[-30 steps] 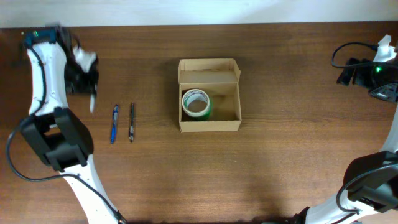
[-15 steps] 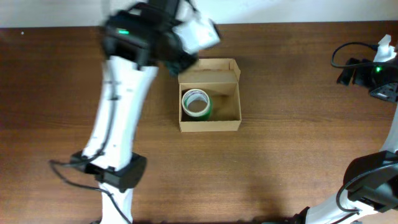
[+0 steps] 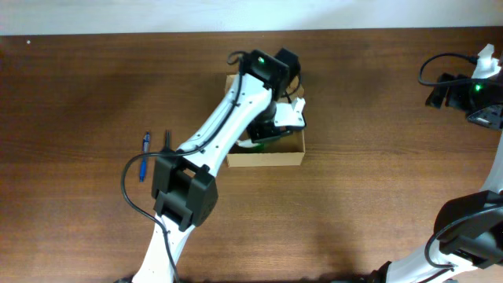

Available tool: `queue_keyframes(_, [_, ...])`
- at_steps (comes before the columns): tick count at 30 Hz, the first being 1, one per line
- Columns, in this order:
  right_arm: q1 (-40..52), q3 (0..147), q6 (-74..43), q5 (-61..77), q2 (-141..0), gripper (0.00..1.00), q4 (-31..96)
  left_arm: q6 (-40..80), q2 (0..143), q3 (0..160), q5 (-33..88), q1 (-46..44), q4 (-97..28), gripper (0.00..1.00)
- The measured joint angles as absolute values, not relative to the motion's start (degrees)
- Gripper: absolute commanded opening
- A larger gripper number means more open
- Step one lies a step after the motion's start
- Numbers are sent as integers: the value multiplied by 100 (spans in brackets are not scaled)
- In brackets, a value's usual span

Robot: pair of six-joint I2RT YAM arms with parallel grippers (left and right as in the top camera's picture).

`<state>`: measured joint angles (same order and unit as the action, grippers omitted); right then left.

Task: Pack container
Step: 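Place the black marker into the box and withdraw left gripper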

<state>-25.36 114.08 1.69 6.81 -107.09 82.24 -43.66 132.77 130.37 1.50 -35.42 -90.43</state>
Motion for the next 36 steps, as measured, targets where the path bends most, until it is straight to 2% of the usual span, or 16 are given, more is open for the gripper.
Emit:
queue_keyframes(10, [-2536, 11408, 172, 681, -10709, 99, 8224, -4357, 13277, 12473, 281, -3610, -8805, 2])
queue_keyframes(13, [-2536, 11408, 172, 681, -10709, 99, 8224, -4375, 13277, 12473, 279, -3610, -8801, 12])
queue_keyframes(16, [-2536, 11408, 169, 681, -10709, 99, 8224, -4379, 13277, 12473, 132, -3610, -8936, 15])
queue_keyframes(18, [-2536, 11408, 172, 681, -10709, 99, 8224, -4338, 13277, 12473, -93, -3610, -9074, 27])
queue_keyframes(20, [-2536, 11408, 172, 681, -10709, 99, 8224, -4228, 13270, 12470, -366, -3610, -9065, 72])
queue_keyframes(21, [-2536, 11408, 169, 681, -10709, 99, 8224, -4156, 13262, 12470, -454, -3607, -9037, 77])
queue_keyframes(25, [-2536, 11408, 169, 681, -10709, 99, 8224, -3938, 12951, 12446, -591, -3553, -8892, 84])
queue_keyframes(26, [-2536, 11408, 167, 681, -10709, 99, 8224, -3894, 12776, 12431, -591, -3531, -8818, 81])
queue_keyframes(28, [-2536, 11408, 172, 681, -10709, 99, 8224, -3782, 12368, 12429, -593, -3483, -8757, 68])
queue_keyframes(30, [-2536, 11408, 172, 681, -10709, 99, 8224, -3621, 11834, 12429, -635, -3413, -8759, 67])
queue_keyframes(36, [-2536, 11408, 169, 681, -10709, 99, 8224, -3006, 10224, 12370, -1066, -2943, -8309, 75])
